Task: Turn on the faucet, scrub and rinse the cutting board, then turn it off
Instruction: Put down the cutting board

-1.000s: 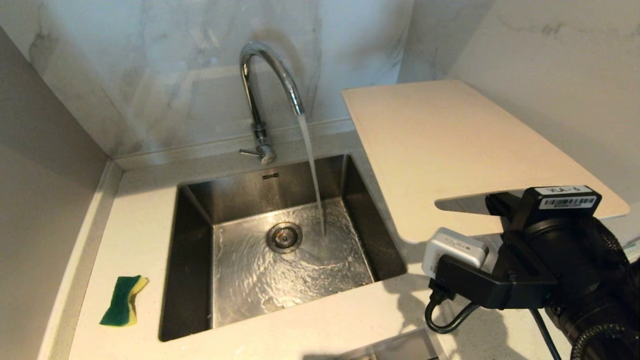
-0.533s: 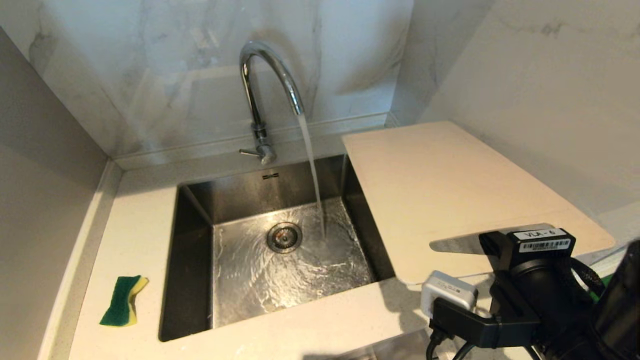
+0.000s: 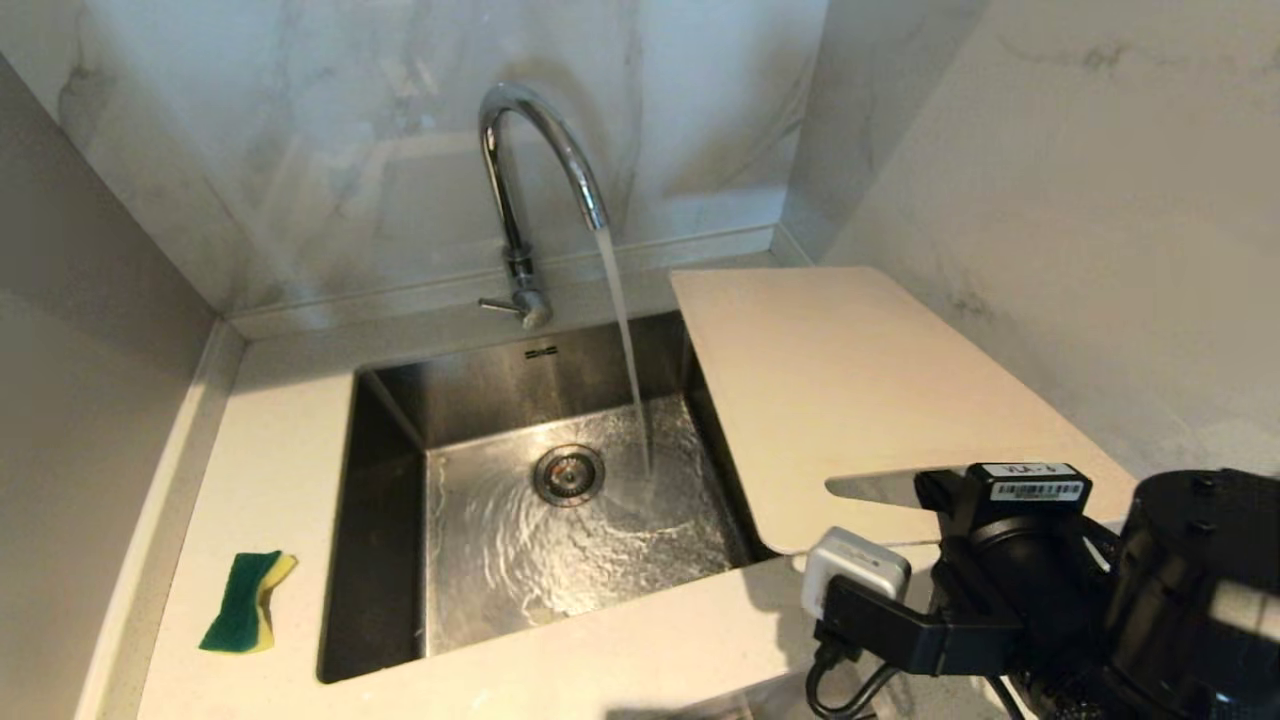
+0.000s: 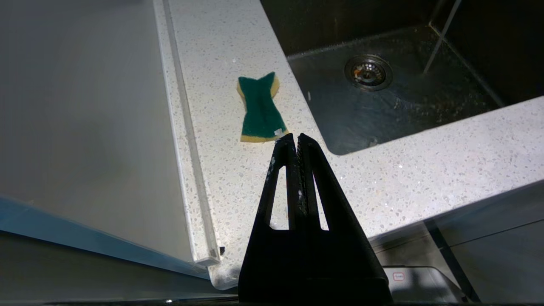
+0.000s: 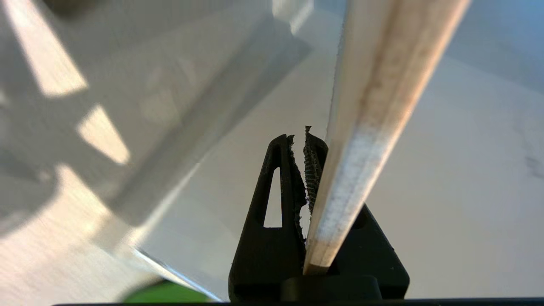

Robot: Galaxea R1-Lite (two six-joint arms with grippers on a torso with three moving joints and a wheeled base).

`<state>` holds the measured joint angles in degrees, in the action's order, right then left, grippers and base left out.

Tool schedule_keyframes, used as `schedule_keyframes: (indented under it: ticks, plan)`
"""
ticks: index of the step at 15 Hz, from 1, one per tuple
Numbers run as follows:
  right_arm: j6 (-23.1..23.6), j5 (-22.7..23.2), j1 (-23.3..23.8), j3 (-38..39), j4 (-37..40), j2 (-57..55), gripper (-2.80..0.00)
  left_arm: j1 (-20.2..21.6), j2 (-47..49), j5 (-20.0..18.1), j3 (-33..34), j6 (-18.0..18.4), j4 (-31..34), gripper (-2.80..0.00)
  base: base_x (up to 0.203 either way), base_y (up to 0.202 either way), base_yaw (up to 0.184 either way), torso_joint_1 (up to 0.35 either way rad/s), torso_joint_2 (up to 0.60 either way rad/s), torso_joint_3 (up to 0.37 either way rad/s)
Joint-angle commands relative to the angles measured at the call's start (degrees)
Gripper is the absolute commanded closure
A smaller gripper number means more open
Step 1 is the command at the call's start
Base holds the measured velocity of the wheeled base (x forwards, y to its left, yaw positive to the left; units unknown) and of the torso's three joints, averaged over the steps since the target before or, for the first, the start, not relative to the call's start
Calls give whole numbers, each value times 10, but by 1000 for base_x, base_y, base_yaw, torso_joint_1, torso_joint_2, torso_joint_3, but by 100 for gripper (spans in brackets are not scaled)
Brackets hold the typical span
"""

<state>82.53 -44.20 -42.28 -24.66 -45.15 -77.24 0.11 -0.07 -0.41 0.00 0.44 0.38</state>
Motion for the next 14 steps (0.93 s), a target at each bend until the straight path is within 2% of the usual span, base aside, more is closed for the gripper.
schedule_keyframes:
  ticks: [1, 3, 7, 14]
  plan:
    - [-39, -1, 0, -8, 23, -23, 0, 0, 0, 0, 0, 0, 0, 0, 0, 0, 0, 0, 0, 0]
    - [-82, 5, 2, -15, 60, -19, 0, 1, 0, 0, 0, 0, 0, 0, 0, 0, 0, 0, 0, 0]
    - [-94, 20, 3, -9, 61, -27, 0, 1, 0, 0, 0, 0, 0, 0, 0, 0, 0, 0, 0, 0]
    - [-150, 24, 7, 53, 88, -3, 0, 0, 0, 0, 0, 0, 0, 0, 0, 0, 0, 0, 0, 0]
